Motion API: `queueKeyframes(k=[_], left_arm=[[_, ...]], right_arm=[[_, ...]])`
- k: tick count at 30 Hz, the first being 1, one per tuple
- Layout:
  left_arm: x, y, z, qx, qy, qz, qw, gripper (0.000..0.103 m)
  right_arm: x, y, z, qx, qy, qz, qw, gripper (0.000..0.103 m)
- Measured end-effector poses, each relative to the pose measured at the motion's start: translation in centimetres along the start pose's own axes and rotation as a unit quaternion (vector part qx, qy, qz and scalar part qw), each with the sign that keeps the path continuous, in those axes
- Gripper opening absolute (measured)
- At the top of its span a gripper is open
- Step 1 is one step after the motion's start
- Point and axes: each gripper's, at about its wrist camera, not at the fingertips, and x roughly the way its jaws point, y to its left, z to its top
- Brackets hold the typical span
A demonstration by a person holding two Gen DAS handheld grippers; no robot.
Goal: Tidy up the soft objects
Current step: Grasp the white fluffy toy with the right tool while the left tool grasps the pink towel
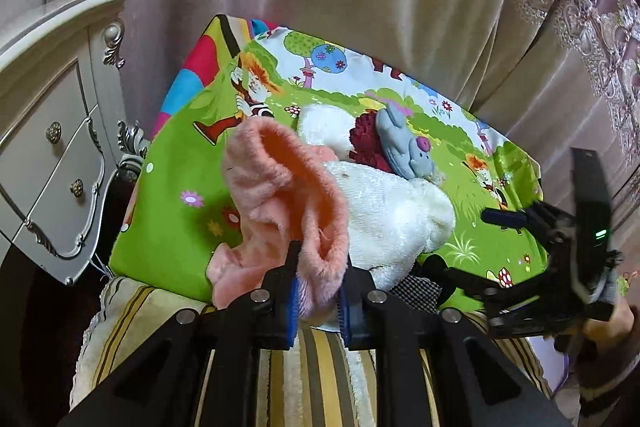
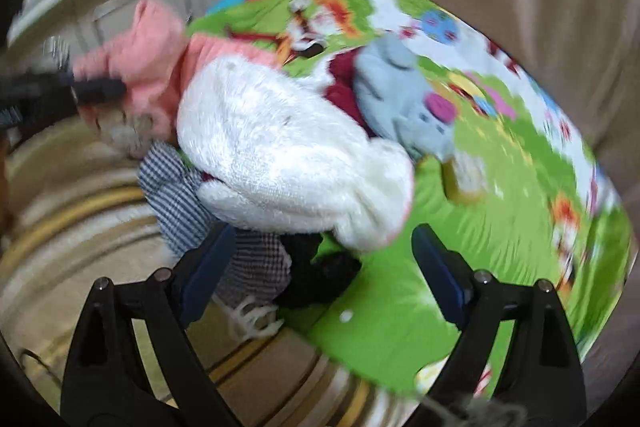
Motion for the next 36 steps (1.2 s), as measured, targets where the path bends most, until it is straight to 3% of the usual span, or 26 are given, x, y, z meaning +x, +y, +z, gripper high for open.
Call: queueKeyframes(k=[2, 8, 13, 15, 17, 23, 27, 28, 36], left_arm=[[-0.1, 0.2, -0.1, -0.003, -0.001, -0.001, 1.0000, 0.016], [-0.1, 0.7, 0.0, -0.009, -0.002, -0.002, 1.0000, 0.016], [0.0, 1.1, 0.0, -0.014, -0.001, -0.004, 0.9999, 0.016], [0.1, 1.2, 0.0, -0.015, -0.001, -0.005, 0.9999, 0.016], [0.1, 1.2, 0.0, -0.016, -0.001, -0.006, 0.9999, 0.016], [-0.4, 1.3, 0.1, -0.017, -0.011, -0.006, 0.9998, 0.016], [-0.8, 1.1, 0.1, -0.016, -0.016, -0.005, 0.9997, 0.016], [-0.9, 1.1, 0.2, -0.015, -0.017, -0.005, 0.9997, 0.016], [-1.6, 0.7, 0.5, -0.011, -0.027, -0.007, 0.9996, 0.014]], right_arm=[[1.5, 0.6, 0.8, -0.052, 0.010, -0.018, 0.998, 0.092], [5.1, 1.6, 2.4, -0.161, 0.041, -0.018, 0.986, 0.092], [7.3, 2.2, 2.9, -0.204, 0.054, -0.001, 0.977, 0.091], [7.6, 1.8, 3.1, -0.196, 0.051, 0.016, 0.979, 0.080], [7.4, 1.0, 3.4, -0.169, 0.043, 0.043, 0.984, 0.057], [6.4, -1.0, 3.6, -0.088, 0.020, 0.072, 0.993, 0.032], [4.6, -1.8, 2.8, -0.035, 0.001, 0.078, 0.996, 0.024], [4.1, -2.1, 2.6, -0.018, -0.006, 0.081, 0.996, 0.012], [1.4, -3.6, 0.7, 0.058, -0.031, 0.090, 0.994, 0.012]])
